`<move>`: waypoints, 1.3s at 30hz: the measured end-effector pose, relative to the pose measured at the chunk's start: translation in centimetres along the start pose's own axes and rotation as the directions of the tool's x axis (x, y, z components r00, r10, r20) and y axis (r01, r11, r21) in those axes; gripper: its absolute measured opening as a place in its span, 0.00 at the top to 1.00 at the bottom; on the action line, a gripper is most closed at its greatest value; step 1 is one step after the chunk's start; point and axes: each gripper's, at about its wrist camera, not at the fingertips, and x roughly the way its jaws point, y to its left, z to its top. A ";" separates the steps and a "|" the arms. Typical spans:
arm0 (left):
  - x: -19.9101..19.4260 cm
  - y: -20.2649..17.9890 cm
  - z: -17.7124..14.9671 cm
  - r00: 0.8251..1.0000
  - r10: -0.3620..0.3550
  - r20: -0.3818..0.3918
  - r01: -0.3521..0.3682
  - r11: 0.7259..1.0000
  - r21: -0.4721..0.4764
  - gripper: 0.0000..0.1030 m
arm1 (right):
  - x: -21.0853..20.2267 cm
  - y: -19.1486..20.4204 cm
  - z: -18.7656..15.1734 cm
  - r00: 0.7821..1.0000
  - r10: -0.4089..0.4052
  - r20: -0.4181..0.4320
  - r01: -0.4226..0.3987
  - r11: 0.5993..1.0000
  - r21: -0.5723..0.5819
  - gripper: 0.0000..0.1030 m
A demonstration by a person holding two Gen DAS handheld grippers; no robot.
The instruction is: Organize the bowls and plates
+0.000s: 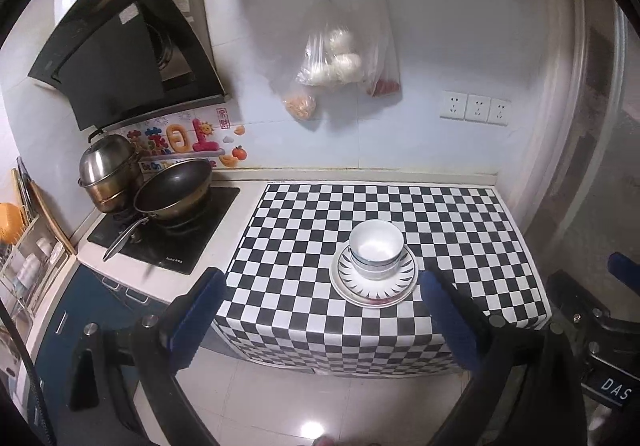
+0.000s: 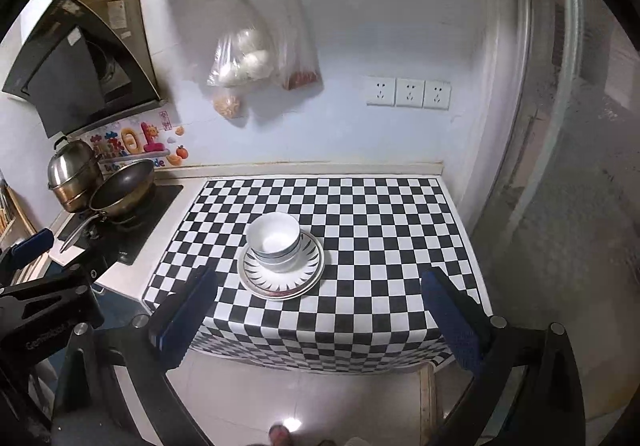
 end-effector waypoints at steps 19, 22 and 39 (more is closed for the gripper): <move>-7.4 5.8 -4.7 0.998 -0.017 0.060 0.014 0.999 0.049 0.03 | -9.8 5.6 -5.4 0.996 -0.059 0.059 0.057 0.998 0.037 0.00; -8.0 6.3 -5.0 0.997 -0.027 0.071 0.023 0.998 0.056 0.03 | -10.4 5.8 -5.8 0.996 -0.073 0.054 0.070 0.996 0.050 0.00; -9.0 7.8 -5.8 0.997 -0.040 0.070 0.036 0.998 0.048 0.03 | -12.1 6.9 -6.8 0.992 -0.116 0.054 0.113 0.993 0.042 0.00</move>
